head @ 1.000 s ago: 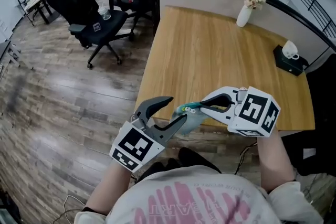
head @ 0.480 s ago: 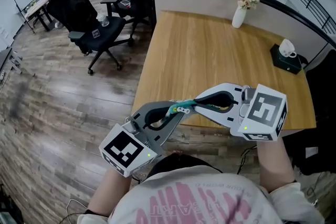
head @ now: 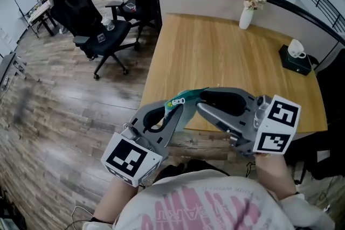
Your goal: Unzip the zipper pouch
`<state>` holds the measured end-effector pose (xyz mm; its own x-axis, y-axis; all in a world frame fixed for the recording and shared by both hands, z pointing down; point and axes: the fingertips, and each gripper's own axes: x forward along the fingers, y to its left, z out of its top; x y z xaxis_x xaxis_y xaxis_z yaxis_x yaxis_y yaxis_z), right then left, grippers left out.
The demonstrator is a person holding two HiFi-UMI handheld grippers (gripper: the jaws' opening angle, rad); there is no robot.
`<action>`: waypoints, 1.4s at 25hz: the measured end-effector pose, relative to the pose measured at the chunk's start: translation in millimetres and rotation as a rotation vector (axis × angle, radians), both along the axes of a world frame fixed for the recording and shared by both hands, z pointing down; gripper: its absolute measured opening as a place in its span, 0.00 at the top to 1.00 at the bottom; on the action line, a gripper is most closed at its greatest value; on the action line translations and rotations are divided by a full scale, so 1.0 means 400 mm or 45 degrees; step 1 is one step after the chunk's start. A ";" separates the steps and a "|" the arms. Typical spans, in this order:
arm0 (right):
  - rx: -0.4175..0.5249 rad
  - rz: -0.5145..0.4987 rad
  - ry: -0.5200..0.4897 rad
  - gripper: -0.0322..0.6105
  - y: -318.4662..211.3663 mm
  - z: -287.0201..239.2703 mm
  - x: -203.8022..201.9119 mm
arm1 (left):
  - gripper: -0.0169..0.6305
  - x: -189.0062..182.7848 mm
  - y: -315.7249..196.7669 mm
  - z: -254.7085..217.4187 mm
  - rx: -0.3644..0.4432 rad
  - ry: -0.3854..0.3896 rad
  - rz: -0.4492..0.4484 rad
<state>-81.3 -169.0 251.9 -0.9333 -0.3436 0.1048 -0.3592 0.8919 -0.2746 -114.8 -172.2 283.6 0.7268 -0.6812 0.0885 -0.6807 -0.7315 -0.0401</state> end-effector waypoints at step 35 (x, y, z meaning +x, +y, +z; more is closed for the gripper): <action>-0.039 0.154 -0.078 0.95 -0.069 -0.002 -0.096 | 0.96 0.033 -0.049 0.033 0.029 -0.117 -0.003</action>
